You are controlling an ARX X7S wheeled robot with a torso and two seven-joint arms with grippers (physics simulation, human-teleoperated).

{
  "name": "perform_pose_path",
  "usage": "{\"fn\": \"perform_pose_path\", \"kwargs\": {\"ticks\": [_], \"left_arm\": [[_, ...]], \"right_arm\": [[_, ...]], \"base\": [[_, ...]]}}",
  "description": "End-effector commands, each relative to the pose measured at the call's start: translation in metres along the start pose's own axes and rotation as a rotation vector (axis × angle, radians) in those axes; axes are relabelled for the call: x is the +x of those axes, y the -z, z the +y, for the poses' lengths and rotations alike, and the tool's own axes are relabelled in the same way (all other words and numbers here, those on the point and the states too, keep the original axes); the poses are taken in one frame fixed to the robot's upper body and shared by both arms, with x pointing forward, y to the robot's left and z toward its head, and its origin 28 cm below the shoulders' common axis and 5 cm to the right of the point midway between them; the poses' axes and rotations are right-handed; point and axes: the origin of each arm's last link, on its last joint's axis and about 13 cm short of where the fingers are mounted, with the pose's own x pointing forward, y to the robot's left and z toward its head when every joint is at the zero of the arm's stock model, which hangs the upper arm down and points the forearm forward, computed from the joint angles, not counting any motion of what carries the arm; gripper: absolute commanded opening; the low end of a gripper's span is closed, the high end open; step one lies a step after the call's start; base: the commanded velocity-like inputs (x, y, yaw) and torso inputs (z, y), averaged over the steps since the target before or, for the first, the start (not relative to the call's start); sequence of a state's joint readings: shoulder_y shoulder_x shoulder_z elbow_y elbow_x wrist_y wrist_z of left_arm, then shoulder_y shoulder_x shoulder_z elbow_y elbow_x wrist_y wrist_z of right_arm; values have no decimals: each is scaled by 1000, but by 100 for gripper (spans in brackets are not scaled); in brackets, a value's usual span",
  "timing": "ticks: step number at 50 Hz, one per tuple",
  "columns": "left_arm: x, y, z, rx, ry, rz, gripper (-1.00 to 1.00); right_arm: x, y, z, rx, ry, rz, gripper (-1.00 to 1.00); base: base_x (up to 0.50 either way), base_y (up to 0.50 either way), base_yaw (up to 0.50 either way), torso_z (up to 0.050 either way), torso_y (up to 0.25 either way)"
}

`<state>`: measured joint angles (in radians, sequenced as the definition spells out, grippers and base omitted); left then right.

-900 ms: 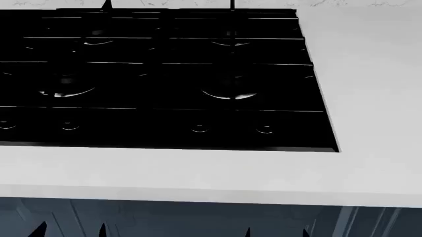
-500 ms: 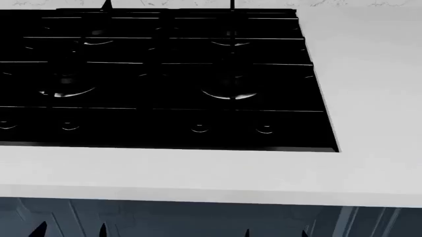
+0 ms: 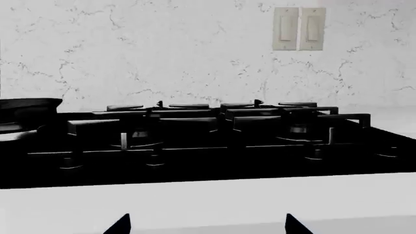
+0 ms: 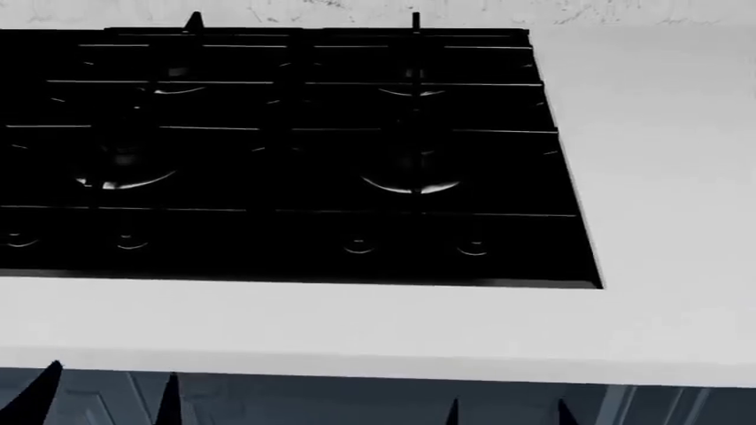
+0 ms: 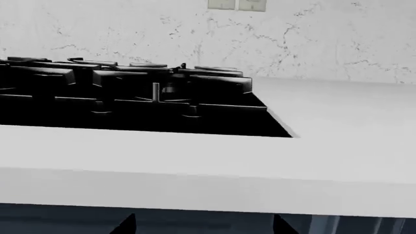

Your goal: Pick up the pan and dump the vegetables in it onto the plate. Then return the pan to the stove.

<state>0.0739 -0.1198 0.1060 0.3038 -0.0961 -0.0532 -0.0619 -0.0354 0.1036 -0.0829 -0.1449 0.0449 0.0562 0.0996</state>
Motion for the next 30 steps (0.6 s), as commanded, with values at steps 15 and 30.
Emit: {"fn": "perform_pose_path", "kwargs": {"ticks": [15, 30], "left_arm": [[-31, -138, 11, 128, 111, -254, 100], [-36, -150, 11, 136, 99, -299, 100]], "right_arm": [[-28, -111, -34, -277, 89, -196, 100], [-33, -120, -31, -326, 87, -219, 100]], "base": [[0, 0, 0, 50, 114], [0, 500, 0, 50, 114]]}}
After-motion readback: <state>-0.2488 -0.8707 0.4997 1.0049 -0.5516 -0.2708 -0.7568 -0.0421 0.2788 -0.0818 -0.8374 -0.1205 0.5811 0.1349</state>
